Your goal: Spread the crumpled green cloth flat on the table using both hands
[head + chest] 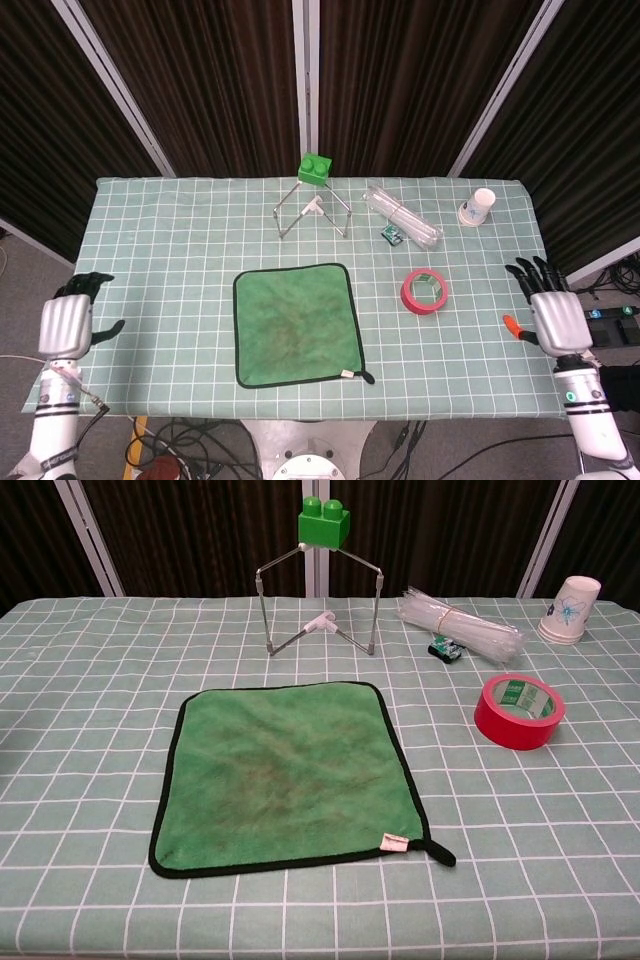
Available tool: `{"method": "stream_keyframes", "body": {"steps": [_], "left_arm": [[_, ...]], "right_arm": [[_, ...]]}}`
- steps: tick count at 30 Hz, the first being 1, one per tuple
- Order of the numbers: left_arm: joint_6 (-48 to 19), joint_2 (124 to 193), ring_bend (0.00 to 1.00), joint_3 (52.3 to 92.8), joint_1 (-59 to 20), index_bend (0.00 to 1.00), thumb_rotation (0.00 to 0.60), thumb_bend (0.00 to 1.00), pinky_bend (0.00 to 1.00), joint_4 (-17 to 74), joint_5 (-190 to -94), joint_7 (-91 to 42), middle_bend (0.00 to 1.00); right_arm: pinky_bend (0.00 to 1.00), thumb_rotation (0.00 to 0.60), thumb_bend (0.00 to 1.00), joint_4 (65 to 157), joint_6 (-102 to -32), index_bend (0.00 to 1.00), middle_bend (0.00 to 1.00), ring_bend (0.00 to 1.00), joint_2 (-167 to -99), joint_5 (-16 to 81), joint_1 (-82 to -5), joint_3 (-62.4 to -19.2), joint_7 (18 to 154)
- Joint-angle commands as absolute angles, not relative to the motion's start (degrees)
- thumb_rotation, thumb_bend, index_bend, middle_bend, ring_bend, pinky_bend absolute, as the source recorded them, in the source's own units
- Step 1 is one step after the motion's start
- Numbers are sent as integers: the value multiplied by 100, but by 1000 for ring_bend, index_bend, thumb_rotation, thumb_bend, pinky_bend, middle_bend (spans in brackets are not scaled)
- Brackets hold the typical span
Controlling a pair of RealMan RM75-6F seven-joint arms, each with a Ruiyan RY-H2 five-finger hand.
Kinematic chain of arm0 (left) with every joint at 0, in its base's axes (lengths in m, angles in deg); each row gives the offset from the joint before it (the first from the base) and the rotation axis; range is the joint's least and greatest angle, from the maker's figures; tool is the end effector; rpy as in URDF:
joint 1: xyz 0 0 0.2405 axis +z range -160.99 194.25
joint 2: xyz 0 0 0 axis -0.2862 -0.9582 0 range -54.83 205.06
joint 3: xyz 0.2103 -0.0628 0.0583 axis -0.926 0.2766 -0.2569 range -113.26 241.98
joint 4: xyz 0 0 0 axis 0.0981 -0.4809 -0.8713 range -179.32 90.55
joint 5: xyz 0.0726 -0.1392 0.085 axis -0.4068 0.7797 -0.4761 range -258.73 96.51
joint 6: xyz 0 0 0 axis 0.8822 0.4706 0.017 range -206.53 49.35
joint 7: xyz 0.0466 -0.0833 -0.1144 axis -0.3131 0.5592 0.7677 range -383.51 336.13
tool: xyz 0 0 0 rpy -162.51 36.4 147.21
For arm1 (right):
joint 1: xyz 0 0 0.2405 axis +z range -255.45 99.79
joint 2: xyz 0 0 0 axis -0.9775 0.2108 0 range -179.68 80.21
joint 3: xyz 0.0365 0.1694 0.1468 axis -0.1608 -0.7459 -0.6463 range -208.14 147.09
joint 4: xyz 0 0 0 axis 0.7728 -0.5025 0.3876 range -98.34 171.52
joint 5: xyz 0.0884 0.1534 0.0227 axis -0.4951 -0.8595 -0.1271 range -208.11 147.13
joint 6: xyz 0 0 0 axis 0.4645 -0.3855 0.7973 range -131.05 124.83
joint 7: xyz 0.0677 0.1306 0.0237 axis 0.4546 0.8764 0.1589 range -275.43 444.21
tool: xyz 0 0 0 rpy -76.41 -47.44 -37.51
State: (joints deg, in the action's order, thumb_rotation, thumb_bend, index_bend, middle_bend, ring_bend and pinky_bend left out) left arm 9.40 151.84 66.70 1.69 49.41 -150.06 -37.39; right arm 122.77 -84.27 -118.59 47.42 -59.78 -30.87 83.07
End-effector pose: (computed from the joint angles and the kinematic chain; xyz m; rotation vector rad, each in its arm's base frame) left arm -0.2547 0.2196 0.1259 -1.2573 -0.9461 -0.8697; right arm -0.2636 -0.2385 0.1536 1.4627 -0.8583 0.9038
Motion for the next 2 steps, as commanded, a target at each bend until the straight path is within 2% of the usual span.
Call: {"method": "stream_keyframes", "body": {"steps": [1,2], "left_arm": [[1220,15035,199,6436,486,267,600,29,308,5156,-15253,-3769,278],[1286,15026,199,6412,548,267,600,28,308,5208,-15296,-3789,277]], "right_arm": [[0,600,142,12349,-8751,124,86,0,-11688,4710,-6327,-3085,8530],[0,600,142,12369,-8813,120,85,0,-11666,4713,-6392,-3091,8562]]}}
